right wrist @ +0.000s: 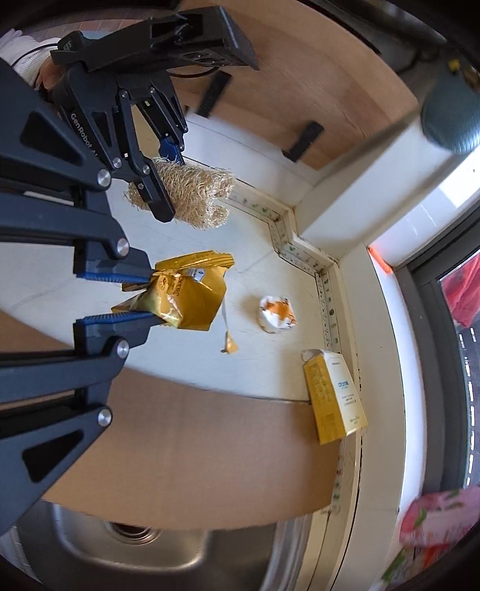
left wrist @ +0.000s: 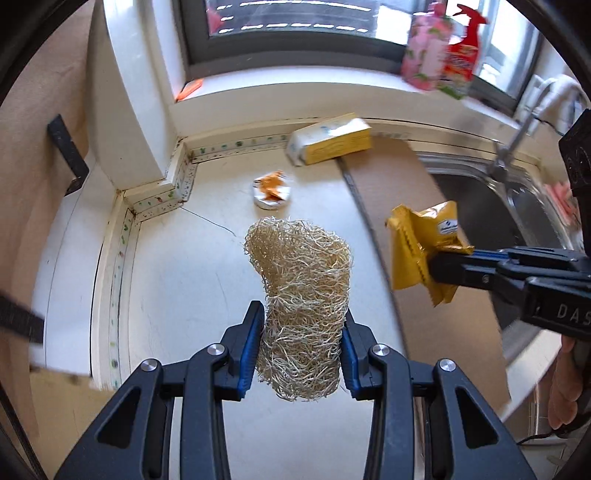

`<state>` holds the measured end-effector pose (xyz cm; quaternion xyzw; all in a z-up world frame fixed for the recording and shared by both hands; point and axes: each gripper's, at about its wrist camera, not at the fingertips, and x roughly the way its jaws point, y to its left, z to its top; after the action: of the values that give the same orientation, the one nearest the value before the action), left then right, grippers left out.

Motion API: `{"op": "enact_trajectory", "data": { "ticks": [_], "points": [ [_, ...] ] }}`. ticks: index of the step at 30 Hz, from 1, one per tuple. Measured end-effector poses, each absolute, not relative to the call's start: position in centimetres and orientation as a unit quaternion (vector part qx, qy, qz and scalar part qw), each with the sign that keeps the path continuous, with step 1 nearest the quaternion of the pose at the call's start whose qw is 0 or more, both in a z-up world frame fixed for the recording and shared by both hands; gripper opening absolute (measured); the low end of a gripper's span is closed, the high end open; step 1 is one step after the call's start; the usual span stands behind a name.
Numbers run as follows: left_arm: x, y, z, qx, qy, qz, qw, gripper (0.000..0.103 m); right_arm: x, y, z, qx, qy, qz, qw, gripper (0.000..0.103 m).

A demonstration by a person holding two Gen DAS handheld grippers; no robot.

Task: Collect trash
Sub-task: 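Carry the sponge and snack packet down over the black bin with both tools, then open both tools to drop the sponge and snack packet into the bin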

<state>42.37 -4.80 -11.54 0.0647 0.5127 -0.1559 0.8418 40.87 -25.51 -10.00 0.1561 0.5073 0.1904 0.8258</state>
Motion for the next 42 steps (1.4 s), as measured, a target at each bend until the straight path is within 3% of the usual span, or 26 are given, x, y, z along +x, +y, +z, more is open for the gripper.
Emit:
{"op": "enact_trajectory", "data": {
  "ticks": [8,20,31,42],
  "points": [
    [30.9,-5.9,-7.8,0.062,0.488,-0.207,0.845,0.036,28.3,-23.9,-6.7,0.151,0.479,0.166,0.849,0.013],
    [17.8,-3.2,-10.5,0.037,0.501,-0.238,0.831,0.036,14.6,-21.9,-9.2,0.155,0.491,0.118,0.849,0.013],
    [12.3,-2.4,-18.3,0.03,0.561,-0.229,0.795,0.036,8.6,-20.3,-16.7,0.156,0.564,0.106,0.804,0.013],
    [9.5,-2.9,-31.1,-0.002,0.628,-0.195,0.753,0.036,6.9,-20.6,-28.1,0.148,0.621,0.089,0.765,0.013]
  ]
}}
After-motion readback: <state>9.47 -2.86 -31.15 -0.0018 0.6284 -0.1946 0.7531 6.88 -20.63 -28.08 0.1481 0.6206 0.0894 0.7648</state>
